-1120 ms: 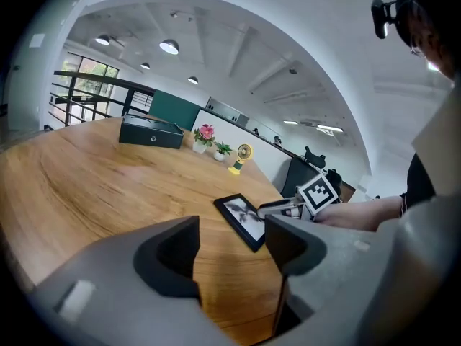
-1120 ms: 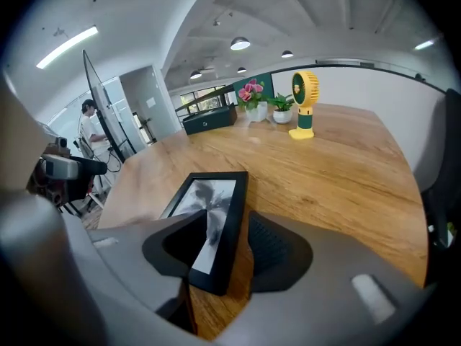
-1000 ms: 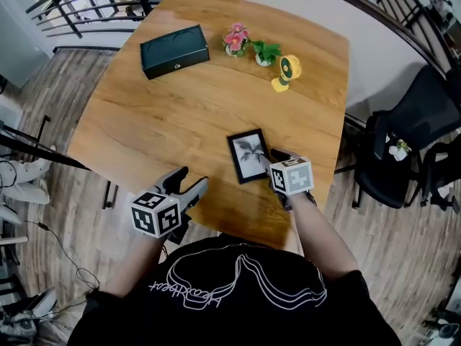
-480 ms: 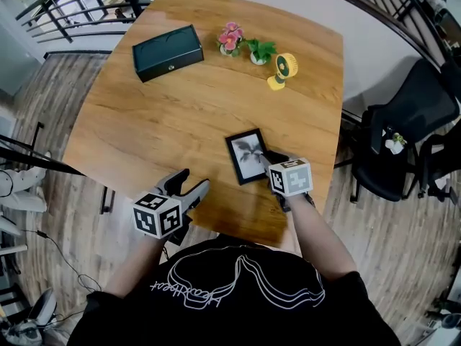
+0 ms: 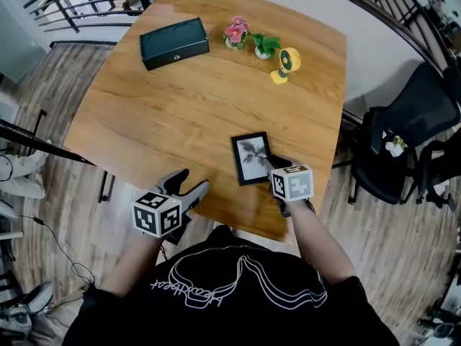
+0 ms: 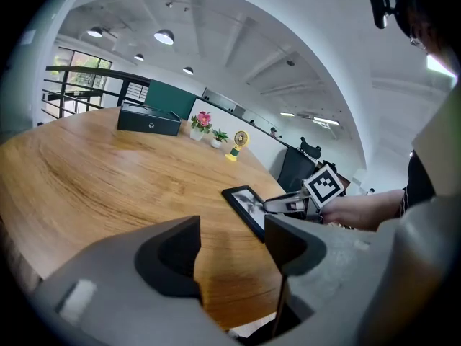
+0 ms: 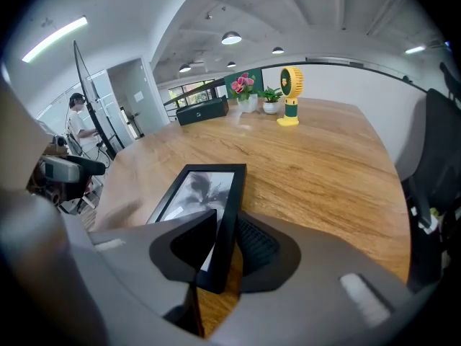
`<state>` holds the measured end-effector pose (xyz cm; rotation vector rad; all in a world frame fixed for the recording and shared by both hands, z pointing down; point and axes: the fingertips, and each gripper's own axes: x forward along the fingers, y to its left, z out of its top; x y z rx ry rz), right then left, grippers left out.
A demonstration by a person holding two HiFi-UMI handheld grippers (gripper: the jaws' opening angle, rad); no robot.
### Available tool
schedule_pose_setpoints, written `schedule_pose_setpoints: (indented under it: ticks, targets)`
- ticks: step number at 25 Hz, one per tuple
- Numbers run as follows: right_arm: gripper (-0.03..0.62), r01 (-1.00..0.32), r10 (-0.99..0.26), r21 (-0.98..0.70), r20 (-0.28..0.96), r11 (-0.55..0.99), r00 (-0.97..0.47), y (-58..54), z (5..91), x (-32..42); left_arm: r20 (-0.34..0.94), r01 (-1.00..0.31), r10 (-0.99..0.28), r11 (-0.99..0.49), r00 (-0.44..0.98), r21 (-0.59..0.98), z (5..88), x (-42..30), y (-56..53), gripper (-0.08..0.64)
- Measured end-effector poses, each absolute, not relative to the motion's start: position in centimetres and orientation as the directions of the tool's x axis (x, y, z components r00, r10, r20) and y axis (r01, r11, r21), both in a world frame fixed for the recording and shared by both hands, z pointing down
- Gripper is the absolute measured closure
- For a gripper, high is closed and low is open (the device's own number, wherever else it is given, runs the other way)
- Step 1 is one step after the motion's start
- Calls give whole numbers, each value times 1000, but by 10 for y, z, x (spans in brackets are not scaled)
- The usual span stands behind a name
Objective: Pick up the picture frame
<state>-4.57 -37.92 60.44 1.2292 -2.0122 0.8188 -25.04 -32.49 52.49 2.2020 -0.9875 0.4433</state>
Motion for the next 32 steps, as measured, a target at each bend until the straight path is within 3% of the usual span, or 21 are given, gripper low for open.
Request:
schedule_pose_setpoints:
  ticks: [32]
  targets:
    - [482, -858, -444, -305, 755, 413, -482, -203, 607, -36, 627, -752, -417, -409, 658, 517, 574, -174, -153, 282]
